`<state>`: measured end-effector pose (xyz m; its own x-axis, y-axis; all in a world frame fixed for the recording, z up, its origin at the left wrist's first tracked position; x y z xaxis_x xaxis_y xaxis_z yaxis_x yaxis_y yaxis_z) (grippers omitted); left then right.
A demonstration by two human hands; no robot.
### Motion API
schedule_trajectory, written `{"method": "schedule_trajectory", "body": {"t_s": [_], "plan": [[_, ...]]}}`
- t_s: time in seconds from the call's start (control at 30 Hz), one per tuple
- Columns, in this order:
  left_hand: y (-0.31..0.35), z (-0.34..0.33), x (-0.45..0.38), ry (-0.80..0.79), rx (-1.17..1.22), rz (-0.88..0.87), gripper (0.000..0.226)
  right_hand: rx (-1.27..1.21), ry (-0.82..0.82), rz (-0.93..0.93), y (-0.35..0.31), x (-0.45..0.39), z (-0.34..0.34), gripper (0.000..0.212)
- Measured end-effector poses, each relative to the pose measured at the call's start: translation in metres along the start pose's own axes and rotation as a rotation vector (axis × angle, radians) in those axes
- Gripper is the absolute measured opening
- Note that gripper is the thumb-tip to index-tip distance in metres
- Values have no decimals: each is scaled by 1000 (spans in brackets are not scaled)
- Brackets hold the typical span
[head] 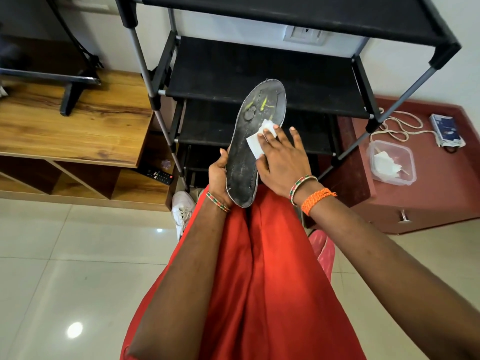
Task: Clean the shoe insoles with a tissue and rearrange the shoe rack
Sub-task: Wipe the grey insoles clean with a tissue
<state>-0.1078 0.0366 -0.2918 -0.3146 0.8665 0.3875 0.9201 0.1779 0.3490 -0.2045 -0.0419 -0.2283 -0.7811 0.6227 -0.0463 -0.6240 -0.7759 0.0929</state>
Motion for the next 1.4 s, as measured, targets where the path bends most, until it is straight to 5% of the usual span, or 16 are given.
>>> {"method": "schedule_trajectory", "body": {"t_s": [0.13, 0.4, 0.5, 0.63, 0.7, 0.87, 0.93, 1.07, 1.4], "plan": [[5, -2, 3, -19, -50, 81, 57, 69, -22, 141, 21, 6, 2, 62], [7, 5, -1, -102, 73, 114, 53, -131, 249, 270, 39, 5, -2, 36], [0, -5, -2, -208, -6, 48, 16, -207, 244, 149, 19, 1, -7, 31], [-5, -13, 1, -376, -111, -1, 46, -222, 206, 85, -11, -9, -3, 19], [-7, -15, 3, -341, -138, -42, 58, -232, 208, 85, -25, -9, -9, 15], [-5, -11, -5, -61, -114, -81, 51, -156, -55, 127, -42, 3, -20, 48], [-4, -9, -8, 11, -98, -45, 65, -119, -79, 129, -40, 7, -24, 53], [-9, -10, -9, 21, -48, -65, 71, -53, -45, 66, -39, 14, -26, 72], [-1, 0, -9, 26, 116, -98, 92, -34, -11, -44, -42, 19, -27, 74]]}}
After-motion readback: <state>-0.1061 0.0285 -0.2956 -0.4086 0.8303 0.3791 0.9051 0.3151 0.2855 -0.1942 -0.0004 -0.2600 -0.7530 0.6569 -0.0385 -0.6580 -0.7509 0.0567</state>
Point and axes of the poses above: each hand's wrist, its own x-axis away from the middle knuckle, its own z-axis out of the back of the hand, y = z × x, the point moved 1 cm from there along -x, towards the middle knuckle, and after that the axes turned 4 degrees about -z, right-handed, at the moved point
